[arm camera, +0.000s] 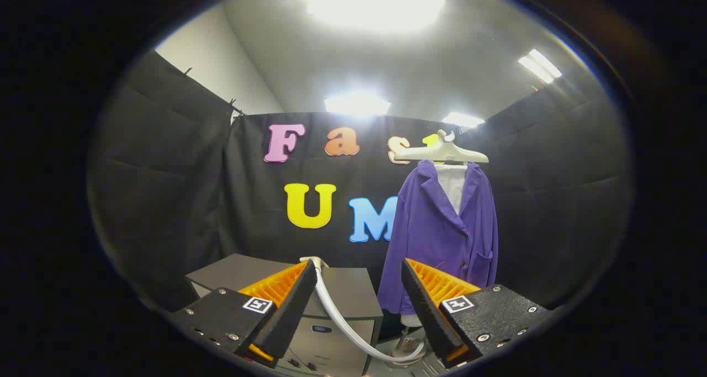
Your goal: Iron the clothes twice with a garment steamer, once on the left side and once on the right side.
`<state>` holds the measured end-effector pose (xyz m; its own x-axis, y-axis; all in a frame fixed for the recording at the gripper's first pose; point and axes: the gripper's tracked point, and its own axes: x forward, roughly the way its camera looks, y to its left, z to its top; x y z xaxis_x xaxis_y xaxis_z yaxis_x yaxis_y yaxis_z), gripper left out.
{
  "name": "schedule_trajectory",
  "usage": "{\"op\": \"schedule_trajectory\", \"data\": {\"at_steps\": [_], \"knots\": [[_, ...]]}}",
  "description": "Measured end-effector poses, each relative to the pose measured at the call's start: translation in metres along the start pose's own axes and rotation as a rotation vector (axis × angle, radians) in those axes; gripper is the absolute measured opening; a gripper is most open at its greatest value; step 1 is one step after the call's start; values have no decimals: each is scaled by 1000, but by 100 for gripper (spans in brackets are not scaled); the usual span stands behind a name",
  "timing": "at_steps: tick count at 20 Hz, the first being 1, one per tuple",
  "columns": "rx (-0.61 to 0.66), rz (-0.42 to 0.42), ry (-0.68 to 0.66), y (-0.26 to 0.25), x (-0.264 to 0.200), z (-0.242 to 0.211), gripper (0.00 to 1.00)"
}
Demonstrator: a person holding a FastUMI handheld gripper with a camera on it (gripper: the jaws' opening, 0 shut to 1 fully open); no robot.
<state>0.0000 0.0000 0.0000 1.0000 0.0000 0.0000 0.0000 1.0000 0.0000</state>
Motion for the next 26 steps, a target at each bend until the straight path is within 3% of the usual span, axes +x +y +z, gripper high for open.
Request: {"op": "schedule_trajectory", "data": {"at_steps": [5, 20, 26], "knots": [[-13, -12, -12, -9, 14, 8, 95], [0, 217, 46, -61, 12, -9, 95], [17, 313, 108, -39, 15, -15, 95]]}}
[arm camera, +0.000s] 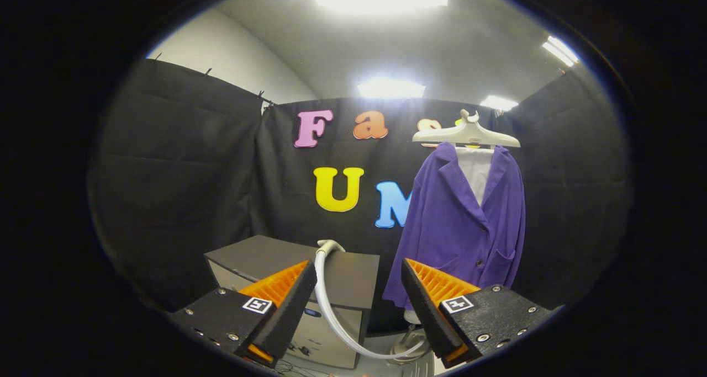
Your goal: Iron the clothes twice with a garment steamer, once on the left side and once on the right side.
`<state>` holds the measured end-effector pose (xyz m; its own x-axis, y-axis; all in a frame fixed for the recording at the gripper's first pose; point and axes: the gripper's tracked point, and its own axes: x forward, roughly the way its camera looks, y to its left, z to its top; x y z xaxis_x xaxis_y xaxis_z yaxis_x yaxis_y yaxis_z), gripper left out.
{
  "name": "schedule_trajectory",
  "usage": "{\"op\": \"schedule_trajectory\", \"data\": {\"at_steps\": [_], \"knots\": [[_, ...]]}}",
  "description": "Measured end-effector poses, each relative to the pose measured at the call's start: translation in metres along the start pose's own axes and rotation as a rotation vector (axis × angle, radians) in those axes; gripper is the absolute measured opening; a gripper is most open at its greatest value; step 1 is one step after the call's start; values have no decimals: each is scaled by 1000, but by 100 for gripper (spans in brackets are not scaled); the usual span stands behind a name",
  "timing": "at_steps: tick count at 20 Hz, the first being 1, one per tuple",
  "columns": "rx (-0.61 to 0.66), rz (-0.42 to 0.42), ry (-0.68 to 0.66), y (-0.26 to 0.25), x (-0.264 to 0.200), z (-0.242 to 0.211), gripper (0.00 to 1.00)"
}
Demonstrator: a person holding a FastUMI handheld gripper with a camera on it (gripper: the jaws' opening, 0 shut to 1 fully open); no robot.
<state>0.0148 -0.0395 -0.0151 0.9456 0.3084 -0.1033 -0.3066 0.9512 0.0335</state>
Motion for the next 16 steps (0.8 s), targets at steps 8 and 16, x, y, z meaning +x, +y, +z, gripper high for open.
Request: {"op": "schedule_trajectory", "data": {"at_steps": [8, 16], "knots": [[101, 11, 49, 33, 83, 31, 95], [243, -128, 133, 31, 195, 37, 94]]}}
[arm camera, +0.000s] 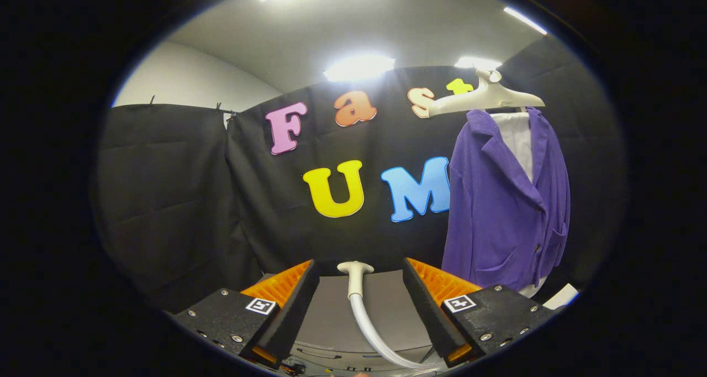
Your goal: Iron the clothes twice with a garment steamer, once on the left side and once on the right side.
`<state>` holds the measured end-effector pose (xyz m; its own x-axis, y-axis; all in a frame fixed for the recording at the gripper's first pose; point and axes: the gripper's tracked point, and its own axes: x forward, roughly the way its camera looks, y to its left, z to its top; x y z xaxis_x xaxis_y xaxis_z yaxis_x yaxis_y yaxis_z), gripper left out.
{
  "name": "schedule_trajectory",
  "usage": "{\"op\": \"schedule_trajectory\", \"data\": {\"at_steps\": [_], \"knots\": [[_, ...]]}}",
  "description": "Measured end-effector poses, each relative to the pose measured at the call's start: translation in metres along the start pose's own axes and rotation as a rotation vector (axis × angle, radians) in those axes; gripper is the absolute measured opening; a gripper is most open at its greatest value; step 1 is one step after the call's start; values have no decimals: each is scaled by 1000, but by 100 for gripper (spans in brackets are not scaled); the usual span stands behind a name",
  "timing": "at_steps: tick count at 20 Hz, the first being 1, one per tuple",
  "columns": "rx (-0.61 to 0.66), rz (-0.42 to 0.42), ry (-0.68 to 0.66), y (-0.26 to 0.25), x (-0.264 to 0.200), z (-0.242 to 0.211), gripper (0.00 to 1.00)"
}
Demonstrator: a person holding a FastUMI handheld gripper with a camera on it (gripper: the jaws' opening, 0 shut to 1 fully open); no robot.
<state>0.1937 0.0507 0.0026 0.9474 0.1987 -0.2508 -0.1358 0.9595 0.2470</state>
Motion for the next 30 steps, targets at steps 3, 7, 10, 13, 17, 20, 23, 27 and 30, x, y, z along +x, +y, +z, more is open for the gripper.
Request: {"op": "schedule_trajectory", "data": {"at_steps": [3, 7, 10, 13, 17, 20, 23, 27, 30], "knots": [[-14, -56, 69, -1, 47, -8, 96], [-26, -68, 186, 15, 108, -24, 96], [-37, -66, 301, 26, 151, -48, 96], [-26, -79, 394, 24, 185, -72, 96], [13, -93, 510, 20, 224, -110, 96], [6, -104, 627, 15, 245, -145, 96], [59, -96, 718, 17, 248, -171, 95], [104, -106, 762, 18, 252, -187, 88], [79, -124, 808, 15, 250, -206, 80]]}}
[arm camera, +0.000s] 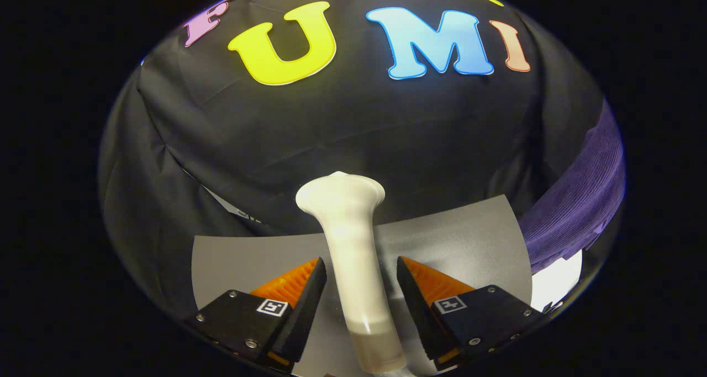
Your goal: Iron the clothes twice with a garment steamer, once on the left side and once on the right side.
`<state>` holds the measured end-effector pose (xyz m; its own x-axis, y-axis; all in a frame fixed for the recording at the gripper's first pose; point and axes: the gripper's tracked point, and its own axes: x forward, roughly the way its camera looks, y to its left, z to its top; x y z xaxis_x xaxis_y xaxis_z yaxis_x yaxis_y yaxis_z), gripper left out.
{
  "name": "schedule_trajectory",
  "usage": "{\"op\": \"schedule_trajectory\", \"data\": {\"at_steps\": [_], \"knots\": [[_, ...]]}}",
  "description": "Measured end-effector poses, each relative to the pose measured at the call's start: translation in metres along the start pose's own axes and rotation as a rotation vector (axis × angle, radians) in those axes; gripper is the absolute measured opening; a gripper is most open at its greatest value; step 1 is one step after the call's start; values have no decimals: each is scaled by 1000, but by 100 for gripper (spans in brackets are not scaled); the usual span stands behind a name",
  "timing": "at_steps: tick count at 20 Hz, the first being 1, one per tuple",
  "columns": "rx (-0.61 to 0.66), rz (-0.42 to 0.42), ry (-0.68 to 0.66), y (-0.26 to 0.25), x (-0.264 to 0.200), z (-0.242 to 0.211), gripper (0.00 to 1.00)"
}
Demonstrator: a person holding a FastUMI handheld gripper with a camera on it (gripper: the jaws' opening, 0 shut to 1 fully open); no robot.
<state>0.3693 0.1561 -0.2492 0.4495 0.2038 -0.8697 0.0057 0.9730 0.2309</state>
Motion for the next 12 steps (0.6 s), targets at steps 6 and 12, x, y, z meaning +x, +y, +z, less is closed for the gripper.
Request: {"op": "schedule_trajectory", "data": {"at_steps": [6, 12], "knots": [[-66, -81, -100, -3, 0, 1, 52], [-155, -105, -264, -1, 1, 1, 43]]}}
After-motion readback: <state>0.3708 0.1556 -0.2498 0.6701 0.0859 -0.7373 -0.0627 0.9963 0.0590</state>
